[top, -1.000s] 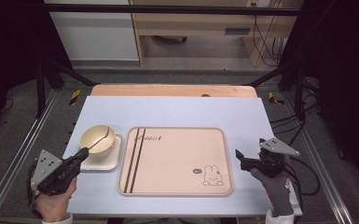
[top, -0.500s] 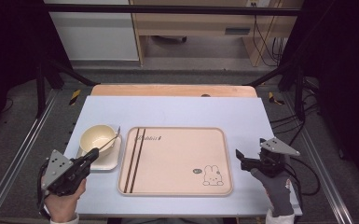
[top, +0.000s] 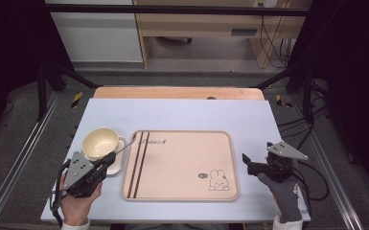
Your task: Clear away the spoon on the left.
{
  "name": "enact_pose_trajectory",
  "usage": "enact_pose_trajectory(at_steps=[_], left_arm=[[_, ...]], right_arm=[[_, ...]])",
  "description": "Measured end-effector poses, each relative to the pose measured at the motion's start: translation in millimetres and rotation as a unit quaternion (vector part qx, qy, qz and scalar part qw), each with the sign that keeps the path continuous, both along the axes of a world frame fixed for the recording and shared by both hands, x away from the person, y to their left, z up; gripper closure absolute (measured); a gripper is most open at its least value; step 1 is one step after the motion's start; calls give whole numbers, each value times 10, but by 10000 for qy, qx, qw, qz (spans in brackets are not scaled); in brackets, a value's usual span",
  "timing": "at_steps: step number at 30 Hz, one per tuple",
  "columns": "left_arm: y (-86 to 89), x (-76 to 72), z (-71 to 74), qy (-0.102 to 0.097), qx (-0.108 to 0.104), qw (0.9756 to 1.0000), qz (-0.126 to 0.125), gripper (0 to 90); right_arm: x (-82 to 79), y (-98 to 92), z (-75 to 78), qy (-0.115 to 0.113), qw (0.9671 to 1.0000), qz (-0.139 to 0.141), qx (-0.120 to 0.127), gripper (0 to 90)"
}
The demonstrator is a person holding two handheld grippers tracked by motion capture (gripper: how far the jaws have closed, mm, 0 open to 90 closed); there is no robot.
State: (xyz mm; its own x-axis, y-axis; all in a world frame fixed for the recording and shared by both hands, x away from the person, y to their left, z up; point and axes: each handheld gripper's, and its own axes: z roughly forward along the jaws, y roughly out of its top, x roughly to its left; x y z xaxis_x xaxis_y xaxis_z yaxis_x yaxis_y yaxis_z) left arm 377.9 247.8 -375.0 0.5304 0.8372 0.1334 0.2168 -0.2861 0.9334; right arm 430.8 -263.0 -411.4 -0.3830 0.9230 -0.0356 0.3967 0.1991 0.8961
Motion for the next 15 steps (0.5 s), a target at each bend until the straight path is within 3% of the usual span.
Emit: enact_pose_trajectory(at_steps=[9,15], left_arm=[[-186,155,-78,127,168,9997,-155,889],[-307,270,-104,77,298,9992,-257,889]], right_arm=[[-3,-6,2,-7,10000,5,-6,33],[-4,-3,2,3,10000,0,5,33]])
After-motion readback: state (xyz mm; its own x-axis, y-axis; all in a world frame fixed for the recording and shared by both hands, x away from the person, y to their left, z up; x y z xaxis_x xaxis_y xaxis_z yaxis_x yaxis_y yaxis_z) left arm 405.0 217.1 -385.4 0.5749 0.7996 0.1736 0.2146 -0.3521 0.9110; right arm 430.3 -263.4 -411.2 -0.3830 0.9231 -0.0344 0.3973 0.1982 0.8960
